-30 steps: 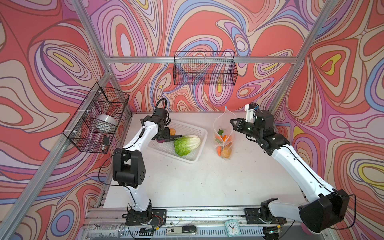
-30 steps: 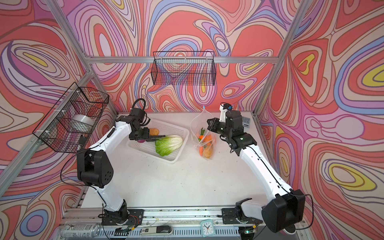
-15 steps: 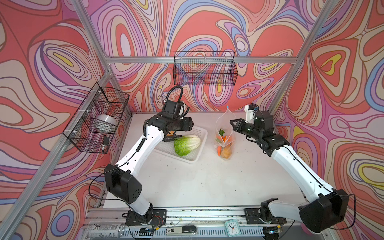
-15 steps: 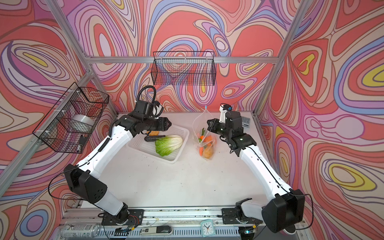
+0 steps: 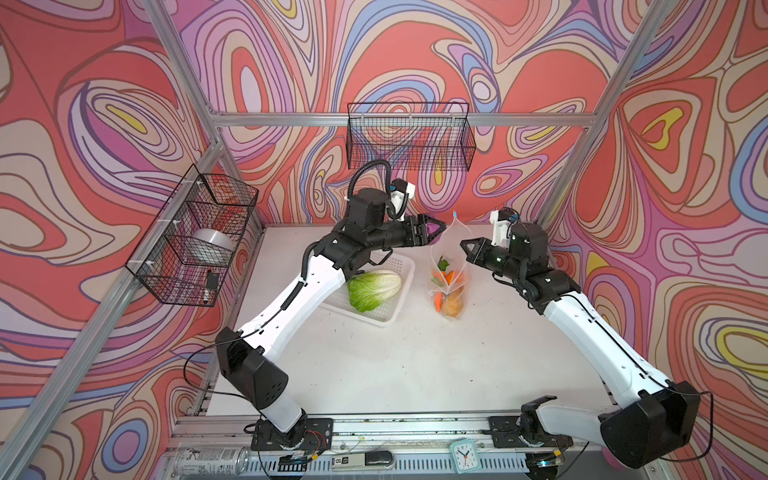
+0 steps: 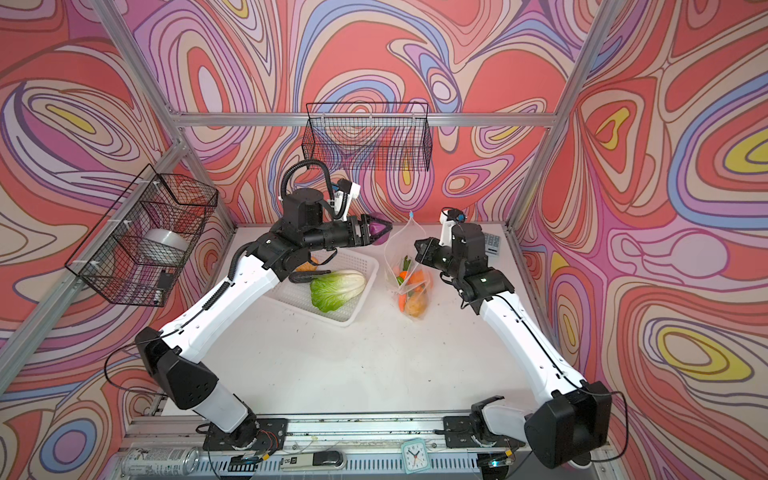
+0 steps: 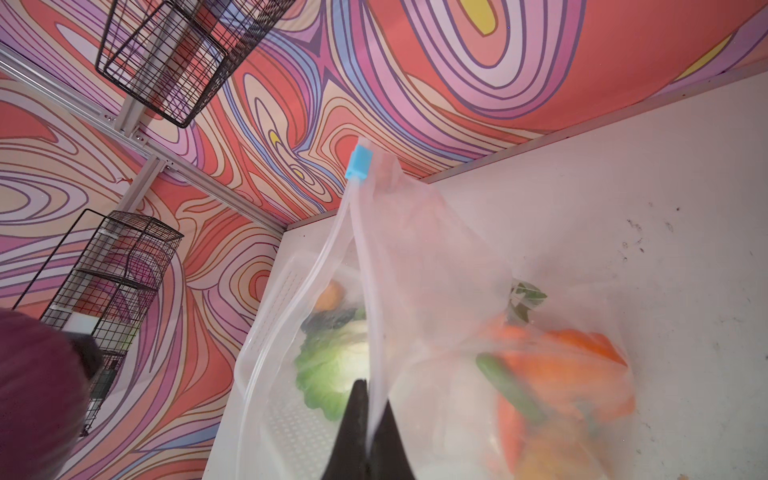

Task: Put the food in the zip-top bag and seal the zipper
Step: 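Lift the red onion and carry it to the bag opening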

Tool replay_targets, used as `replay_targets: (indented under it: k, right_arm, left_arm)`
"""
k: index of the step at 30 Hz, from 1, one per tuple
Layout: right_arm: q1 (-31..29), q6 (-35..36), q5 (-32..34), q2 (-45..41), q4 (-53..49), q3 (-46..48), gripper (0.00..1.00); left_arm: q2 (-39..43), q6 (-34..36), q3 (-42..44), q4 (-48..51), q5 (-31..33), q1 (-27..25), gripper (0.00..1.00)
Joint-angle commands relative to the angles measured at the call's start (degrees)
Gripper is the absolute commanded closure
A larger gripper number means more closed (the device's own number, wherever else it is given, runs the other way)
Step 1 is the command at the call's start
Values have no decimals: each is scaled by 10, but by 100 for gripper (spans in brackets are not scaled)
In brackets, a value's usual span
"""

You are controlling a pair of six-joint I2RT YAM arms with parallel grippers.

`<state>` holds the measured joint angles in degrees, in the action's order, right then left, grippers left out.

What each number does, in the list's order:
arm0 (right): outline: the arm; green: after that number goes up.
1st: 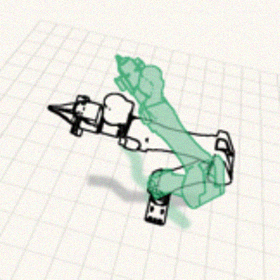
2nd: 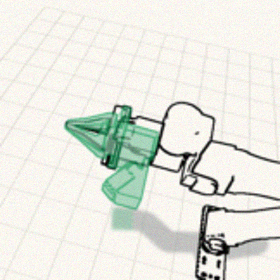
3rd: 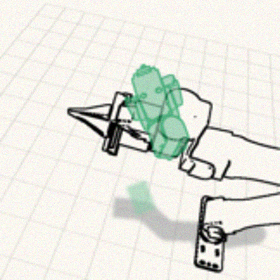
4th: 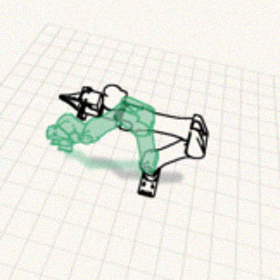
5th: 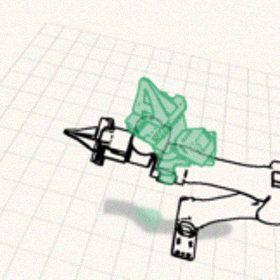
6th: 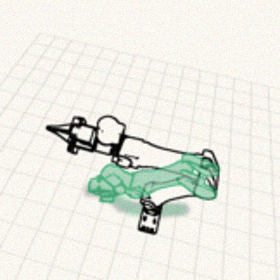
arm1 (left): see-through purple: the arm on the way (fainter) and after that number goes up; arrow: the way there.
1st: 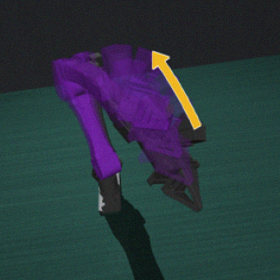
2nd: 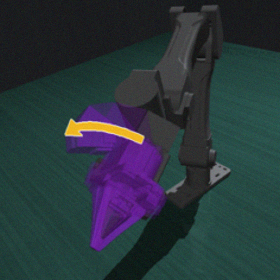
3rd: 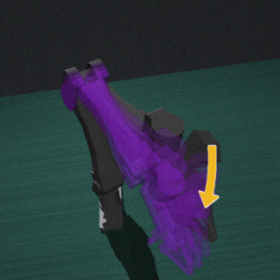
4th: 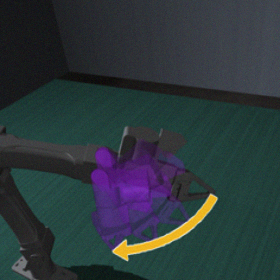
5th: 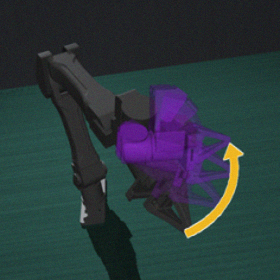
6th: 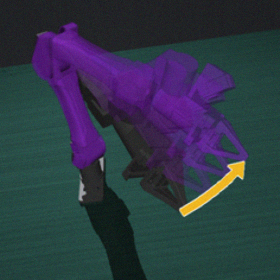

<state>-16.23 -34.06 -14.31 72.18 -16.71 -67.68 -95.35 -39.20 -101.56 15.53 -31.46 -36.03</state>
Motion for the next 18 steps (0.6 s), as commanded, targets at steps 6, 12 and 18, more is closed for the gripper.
replay_targets:
  k: [6,12,18]
  right_arm:
    - [-2,-2,7,-25,5,11,100]
    - [-2,2,14,-36,-1,11,100]
    - [-2,6,15,-44,0,9,100]
  left_arm:
    - [-75,-39,-36,-26,-53,-28,41]
    - [-106,3,-54,51,1,-28,41]
    - [-144,71,-124,179,82,-33,41]
